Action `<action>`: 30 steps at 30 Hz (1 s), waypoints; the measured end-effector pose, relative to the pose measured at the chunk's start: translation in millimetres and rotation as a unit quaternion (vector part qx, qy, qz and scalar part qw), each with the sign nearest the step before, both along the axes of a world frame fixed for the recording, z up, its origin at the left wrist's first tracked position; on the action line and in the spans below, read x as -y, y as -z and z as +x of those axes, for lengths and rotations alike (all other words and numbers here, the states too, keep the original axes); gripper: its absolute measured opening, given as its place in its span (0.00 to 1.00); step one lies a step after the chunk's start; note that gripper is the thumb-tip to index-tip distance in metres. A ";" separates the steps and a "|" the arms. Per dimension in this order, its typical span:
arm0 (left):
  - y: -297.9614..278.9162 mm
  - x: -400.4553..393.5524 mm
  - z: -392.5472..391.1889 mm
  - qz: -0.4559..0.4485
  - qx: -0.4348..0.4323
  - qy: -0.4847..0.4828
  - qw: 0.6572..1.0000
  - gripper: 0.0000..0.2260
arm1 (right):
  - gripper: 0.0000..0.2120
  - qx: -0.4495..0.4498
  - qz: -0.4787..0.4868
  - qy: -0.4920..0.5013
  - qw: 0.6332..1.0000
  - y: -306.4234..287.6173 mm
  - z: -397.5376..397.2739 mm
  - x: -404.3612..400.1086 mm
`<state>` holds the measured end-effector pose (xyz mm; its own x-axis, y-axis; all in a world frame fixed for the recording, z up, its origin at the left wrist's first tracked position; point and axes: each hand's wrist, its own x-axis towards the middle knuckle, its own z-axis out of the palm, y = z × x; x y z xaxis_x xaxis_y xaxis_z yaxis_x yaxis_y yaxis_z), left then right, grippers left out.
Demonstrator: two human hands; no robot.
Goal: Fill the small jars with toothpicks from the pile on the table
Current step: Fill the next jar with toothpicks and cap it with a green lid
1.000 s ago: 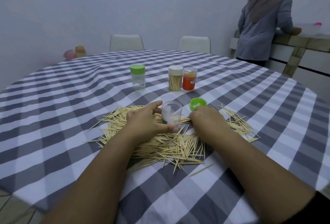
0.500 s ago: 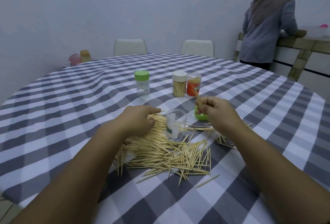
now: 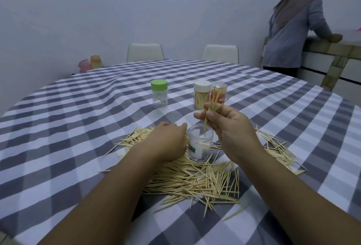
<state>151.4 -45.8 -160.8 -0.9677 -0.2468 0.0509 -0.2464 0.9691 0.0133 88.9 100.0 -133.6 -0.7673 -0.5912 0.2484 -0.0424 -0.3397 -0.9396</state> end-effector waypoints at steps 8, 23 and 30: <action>-2.3 4.4 3.3 -0.074 -0.054 0.003 0.996 0.16 | 0.09 -0.017 0.068 0.031 0.997 10.7 4.0 -2.9; -11.8 6.8 10.2 0.029 -0.128 -0.059 0.990 0.17 | 0.08 -0.184 0.127 0.066 0.972 16.5 17.2 -3.5; -14.9 12.8 20.9 0.316 -0.294 -0.070 0.899 0.12 | 0.05 -0.168 0.169 0.071 0.969 19.3 11.2 -3.5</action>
<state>172.3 -58.6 -145.9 -0.7760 -0.5241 0.3509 -0.1356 0.6820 0.7187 100.1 103.5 -152.9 -0.7558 -0.5773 0.3091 -0.3887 0.0155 -0.9213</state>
